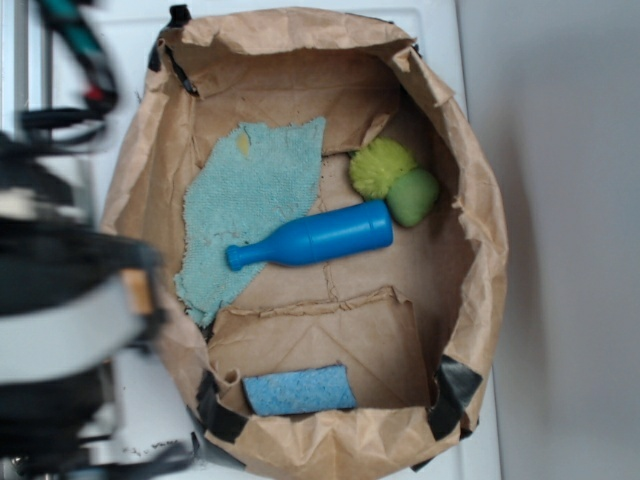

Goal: Grab the blue bottle.

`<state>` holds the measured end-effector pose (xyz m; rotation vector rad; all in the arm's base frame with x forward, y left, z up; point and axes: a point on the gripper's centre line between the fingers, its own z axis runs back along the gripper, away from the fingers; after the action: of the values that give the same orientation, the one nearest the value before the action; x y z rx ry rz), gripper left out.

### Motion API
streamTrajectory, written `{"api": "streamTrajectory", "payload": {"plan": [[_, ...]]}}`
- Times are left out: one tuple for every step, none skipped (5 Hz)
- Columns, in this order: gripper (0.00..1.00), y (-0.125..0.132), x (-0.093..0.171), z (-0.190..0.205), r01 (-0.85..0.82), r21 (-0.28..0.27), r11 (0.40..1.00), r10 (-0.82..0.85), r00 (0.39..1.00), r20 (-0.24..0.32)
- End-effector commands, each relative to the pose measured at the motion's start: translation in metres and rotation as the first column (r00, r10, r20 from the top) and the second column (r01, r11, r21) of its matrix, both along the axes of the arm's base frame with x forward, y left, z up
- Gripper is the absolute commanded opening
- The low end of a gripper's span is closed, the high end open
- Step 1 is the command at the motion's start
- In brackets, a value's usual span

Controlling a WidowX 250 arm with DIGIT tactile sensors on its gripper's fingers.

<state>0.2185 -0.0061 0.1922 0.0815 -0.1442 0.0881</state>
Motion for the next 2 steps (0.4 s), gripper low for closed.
{"api": "streamTrajectory", "payload": {"plan": [[1.0, 0.018, 0.075, 0.004, -0.05, 0.026, 0.998, 0.047, 0.996, 0.082], [1.0, 0.031, 0.086, -0.016, -0.04, 0.036, 0.999, 0.036, 0.996, 0.085]]}}
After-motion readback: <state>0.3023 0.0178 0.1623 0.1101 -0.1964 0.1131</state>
